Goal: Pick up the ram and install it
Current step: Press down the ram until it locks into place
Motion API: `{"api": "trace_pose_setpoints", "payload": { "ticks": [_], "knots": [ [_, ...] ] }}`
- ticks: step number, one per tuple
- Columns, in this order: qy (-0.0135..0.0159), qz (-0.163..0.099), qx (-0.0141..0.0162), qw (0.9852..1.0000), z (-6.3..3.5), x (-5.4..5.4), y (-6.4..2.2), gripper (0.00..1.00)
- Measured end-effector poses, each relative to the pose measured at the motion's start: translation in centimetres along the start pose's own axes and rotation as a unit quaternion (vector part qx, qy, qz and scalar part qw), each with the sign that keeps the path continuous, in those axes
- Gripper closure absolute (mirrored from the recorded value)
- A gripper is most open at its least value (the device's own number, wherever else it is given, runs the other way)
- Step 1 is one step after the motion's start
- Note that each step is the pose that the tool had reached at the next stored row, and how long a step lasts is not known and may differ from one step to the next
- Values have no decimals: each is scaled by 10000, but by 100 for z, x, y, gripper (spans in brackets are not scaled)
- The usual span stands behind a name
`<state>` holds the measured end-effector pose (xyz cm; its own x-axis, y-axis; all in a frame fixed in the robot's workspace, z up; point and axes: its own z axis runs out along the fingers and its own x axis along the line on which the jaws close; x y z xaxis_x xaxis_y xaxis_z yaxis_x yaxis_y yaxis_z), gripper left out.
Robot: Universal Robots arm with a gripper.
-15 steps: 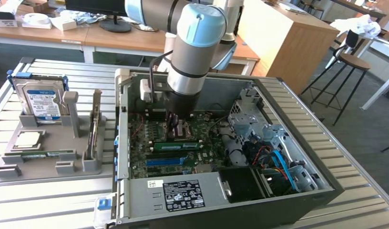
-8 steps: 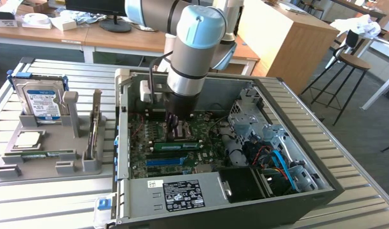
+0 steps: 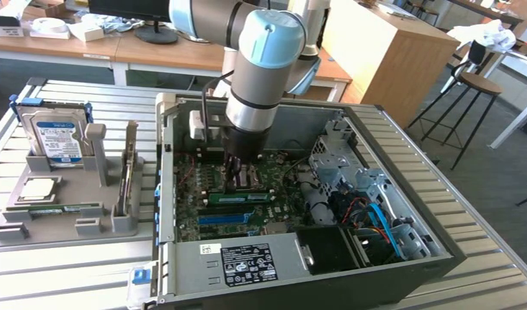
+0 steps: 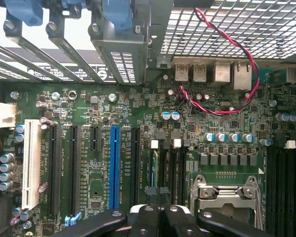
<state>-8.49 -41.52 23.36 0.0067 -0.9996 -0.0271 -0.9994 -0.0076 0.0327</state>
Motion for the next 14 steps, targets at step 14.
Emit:
{"api": "trace_pose_setpoints", "payload": {
  "ticks": [14],
  "knots": [
    [-23, -1, 7, 10000, 52, 2, 0, 90]
  ]
}}
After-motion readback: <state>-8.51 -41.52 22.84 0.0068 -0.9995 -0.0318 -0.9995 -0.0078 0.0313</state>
